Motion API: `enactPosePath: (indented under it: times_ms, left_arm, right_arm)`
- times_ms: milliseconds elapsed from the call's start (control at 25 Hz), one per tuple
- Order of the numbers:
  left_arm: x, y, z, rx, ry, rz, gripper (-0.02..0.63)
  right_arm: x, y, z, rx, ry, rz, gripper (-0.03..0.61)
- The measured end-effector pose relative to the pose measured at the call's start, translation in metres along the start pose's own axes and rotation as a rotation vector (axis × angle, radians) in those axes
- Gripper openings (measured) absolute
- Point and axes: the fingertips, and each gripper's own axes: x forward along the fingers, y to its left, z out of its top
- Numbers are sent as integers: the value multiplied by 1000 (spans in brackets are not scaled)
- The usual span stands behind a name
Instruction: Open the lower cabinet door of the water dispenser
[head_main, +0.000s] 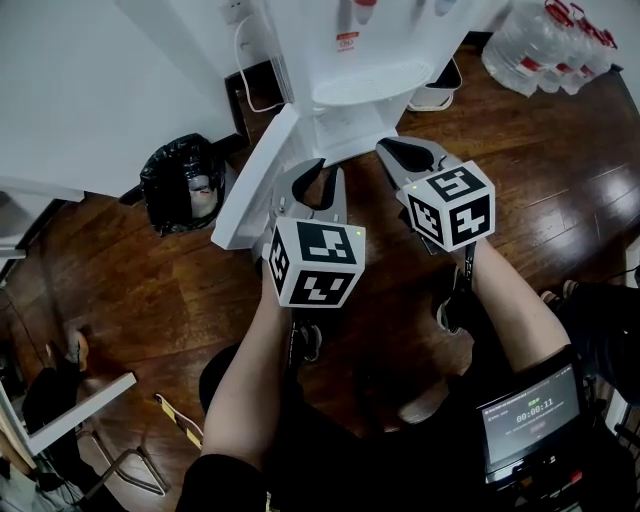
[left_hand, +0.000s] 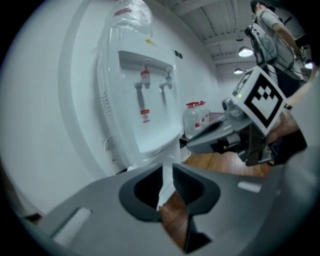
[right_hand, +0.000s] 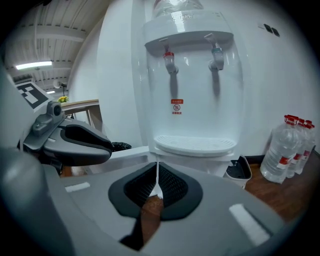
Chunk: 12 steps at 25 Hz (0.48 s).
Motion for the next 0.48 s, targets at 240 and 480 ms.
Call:
enactPosePath:
  times_ms: [240,480]
  left_arm:
    - [-23,-8,-2,5,-13,-19,83]
    - [-44,-22,7,-46,-68,-39,83]
  right_arm:
    - [-16,15,6,-4,-74,-33,6]
    - [-47,39,9,15,-211,-52,5]
